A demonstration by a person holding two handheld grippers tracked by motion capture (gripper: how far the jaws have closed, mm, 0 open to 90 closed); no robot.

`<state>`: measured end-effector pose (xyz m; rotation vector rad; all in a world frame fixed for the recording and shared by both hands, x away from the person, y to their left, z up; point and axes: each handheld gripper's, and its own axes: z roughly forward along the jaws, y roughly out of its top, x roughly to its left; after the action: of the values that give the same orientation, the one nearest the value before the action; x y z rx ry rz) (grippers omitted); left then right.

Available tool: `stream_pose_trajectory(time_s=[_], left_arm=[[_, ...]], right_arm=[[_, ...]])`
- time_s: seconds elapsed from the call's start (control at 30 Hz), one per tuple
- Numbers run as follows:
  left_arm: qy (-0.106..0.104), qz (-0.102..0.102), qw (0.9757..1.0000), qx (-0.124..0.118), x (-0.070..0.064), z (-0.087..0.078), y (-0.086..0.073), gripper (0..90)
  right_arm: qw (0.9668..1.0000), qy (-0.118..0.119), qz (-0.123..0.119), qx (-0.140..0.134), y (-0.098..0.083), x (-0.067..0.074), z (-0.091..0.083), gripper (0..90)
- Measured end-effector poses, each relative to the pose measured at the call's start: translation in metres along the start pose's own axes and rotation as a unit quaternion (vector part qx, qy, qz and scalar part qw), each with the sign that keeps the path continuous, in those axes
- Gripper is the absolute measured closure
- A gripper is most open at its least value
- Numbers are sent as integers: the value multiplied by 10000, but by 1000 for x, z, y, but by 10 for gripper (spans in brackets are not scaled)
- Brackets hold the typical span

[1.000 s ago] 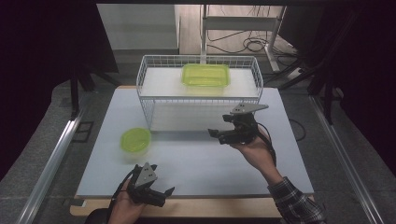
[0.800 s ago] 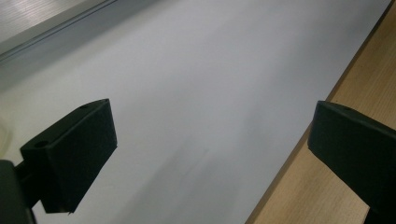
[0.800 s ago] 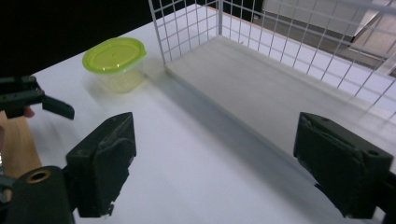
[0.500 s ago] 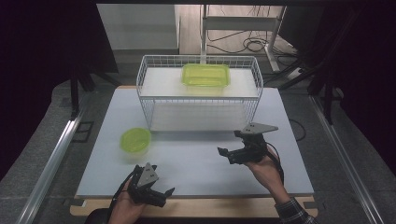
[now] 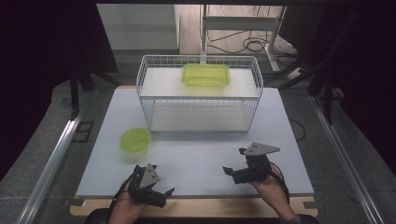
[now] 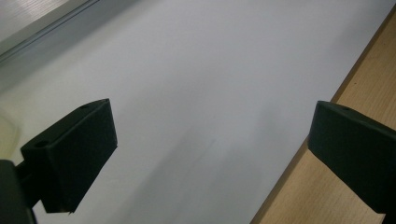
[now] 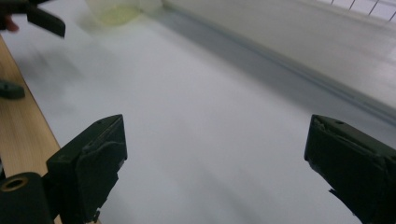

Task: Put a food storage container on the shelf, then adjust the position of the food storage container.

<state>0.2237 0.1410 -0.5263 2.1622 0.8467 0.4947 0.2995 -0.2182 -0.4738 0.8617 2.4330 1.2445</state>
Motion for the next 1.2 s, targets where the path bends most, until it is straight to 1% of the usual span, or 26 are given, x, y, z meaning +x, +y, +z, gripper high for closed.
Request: stream_pose_trajectory(time_s=[0.03,0.07,0.1,0.13,0.17,0.27,0.33,0.4,0.47,0.5,0.53,0.57,0.6,0.63,0.67,0.7,0.73,0.77,0.8,0.83,0.87,0.93,0.97,1.0,1.07,1.2], left_arm=[[2,5,10000,1,0,0,0,14],[4,4,10000,1,0,0,0,14],[-38,-56,10000,15,0,0,0,17],[-38,-56,10000,15,0,0,0,19],[-86,-113,9999,36,1,0,0,21],[-111,-183,9997,123,0,1,1,27],[-111,-329,9991,243,-1,3,2,36],[-132,-378,9987,309,0,4,2,43],[-128,-473,9980,389,0,4,3,86],[-123,-489,9979,402,0,4,4,86],[-153,-483,9980,367,0,2,5,167],[-186,-448,9983,337,1,1,7,167],[-182,-423,9985,304,1,-1,9,201],[-185,-389,9987,279,2,-3,11,301],[-195,-339,9989,247,3,-5,13,301],[-189,-263,9992,232,7,-6,17,398],[-189,-263,9992,232,7,-6,17,434],[-107,-254,9993,236,10,-7,19,434],[-69,-276,9995,162,19,-6,22,534],[-69,-276,9995,162,19,-6,22,559],[-52,-312,9994,124,24,-7,23,559],[-14,-407,9992,5,34,-8,26,680],[20,-399,9992,-26,38,-10,28,680],[100,-374,9992,-68,44,-11,31,741],[186,-383,9990,-122,55,-12,35,767],[282,-543,9980,-162,78,-8,40,858]], right_arm=[[10000,-1,-5,57,-7,2,0,60],[10000,-1,-5,57,-7,2,0,60],[9999,23,12,166,-14,3,1,60],[9999,23,12,166,-14,3,1,60],[9996,20,11,289,-20,3,2,60],[9994,-10,-6,354,-23,2,2,61],[9994,-27,48,346,-24,-1,1,62],[9994,-24,55,335,-24,-2,0,64],[9993,-38,47,371,-24,-4,0,68],[9993,-38,47,371,-24,-4,0,68],[9992,-80,30,386,-25,-6,0,69],[9992,-80,30,386,-25,-6,0,70],[9992,-96,38,382,-26,-8,0,71],[9992,-119,54,383,-26,-11,-1,73],[9992,-119,54,383,-26,-11,-1,73],[9991,-143,72,386,-27,-13,-1,77],[9991,-143,72,386,-27,-13,-1,77],[9991,-140,71,399,-27,-14,-1,79],[9990,-113,69,435,-28,-14,0,84],[9990,-113,69,435,-28,-14,0,84],[9989,-122,45,448,-28,-14,1,85],[9987,-112,-42,490,-28,-12,2,86],[9987,-112,-42,490,-28,-12,2,86],[9985,-102,-56,534,-28,-12,3,86],[9984,-105,-59,547,-29,-12,4,86],[9980,-119,-89,615,-30,-11,5,86]])
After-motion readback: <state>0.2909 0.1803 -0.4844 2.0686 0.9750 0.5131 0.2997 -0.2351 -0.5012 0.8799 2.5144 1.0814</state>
